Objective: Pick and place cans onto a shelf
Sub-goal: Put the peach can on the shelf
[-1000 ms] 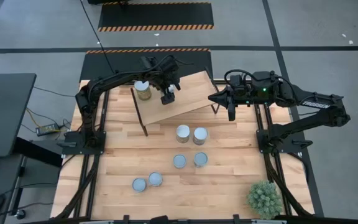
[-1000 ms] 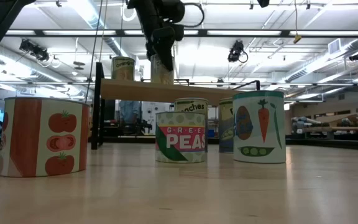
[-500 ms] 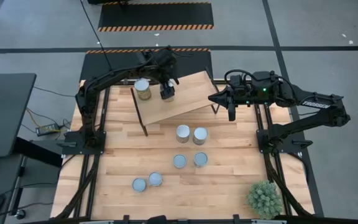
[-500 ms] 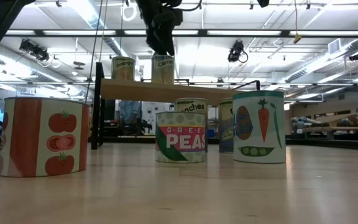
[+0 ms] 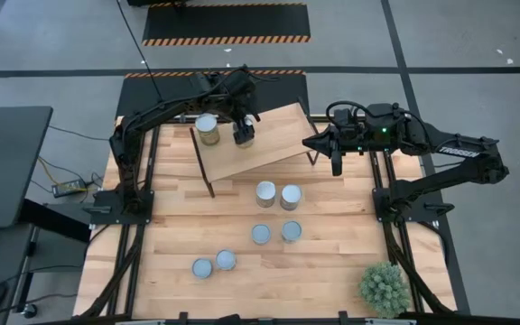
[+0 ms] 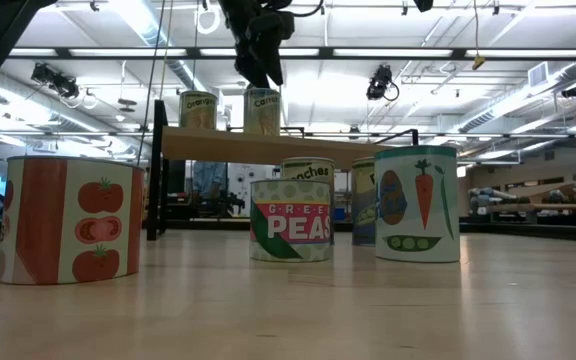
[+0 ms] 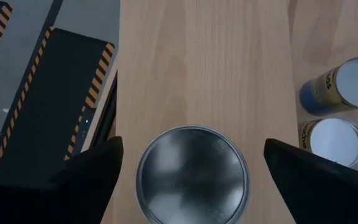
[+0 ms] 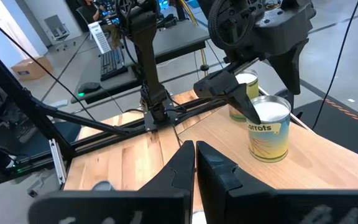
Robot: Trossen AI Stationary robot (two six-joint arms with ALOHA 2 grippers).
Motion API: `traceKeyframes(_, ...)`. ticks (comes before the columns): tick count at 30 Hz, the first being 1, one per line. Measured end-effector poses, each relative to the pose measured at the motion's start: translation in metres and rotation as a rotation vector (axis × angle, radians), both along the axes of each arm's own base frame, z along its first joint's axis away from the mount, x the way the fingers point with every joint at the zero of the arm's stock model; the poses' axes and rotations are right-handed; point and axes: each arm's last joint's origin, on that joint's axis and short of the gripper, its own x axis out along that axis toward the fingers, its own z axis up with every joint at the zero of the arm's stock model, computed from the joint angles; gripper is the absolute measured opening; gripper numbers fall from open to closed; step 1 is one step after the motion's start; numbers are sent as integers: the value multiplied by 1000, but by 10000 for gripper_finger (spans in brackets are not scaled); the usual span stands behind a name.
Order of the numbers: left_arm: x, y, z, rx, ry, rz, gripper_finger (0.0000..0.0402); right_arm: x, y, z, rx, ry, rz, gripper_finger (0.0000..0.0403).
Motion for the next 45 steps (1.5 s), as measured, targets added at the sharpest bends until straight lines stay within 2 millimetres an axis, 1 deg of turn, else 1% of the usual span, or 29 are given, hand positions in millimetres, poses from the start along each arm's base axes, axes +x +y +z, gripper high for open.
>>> traceKeyframes(8, 0, 0, 0, 13, 5, 8, 396, 0, 0, 0, 0, 0, 0, 22)
traceKeyframes(12, -2, -1, 8, 48, -37, 16, 396, 0, 0, 0, 0, 0, 0, 22)
traceKeyframes(15, -1, -6, 11, 53, -50, -26, 396, 0, 0, 0, 0, 0, 0, 22)
traceKeyframes(18, 2, -15, 4, 102, 32, -99, 396, 0, 0, 1, 0, -6, 0, 22)
traceKeyframes(21, 8, -19, -3, 141, 77, -123, 396, 0, 0, 2, -3, -20, 0, 22)
traceKeyframes(23, 12, -17, -6, 122, 70, -122, 396, 1, 0, 2, -4, -26, 0, 22)
traceKeyframes(25, 10, -14, -10, 72, 75, -110, 396, 1, 0, 2, -4, -27, -1, 22)
traceKeyframes(29, 14, -10, -17, 91, 108, -101, 396, 1, 0, 3, -3, -28, 1, 22)
traceKeyframes(32, 15, -9, -17, 106, 106, -113, 396, 1, 1, 3, 4, -30, 1, 22)
traceKeyframes(36, 12, -10, -19, 106, 146, -118, 396, 1, 1, 3, 11, -32, -1, 22)
traceKeyframes(45, 8, -11, -21, 184, 260, -148, 396, 1, 1, 3, 14, -32, -1, 22)
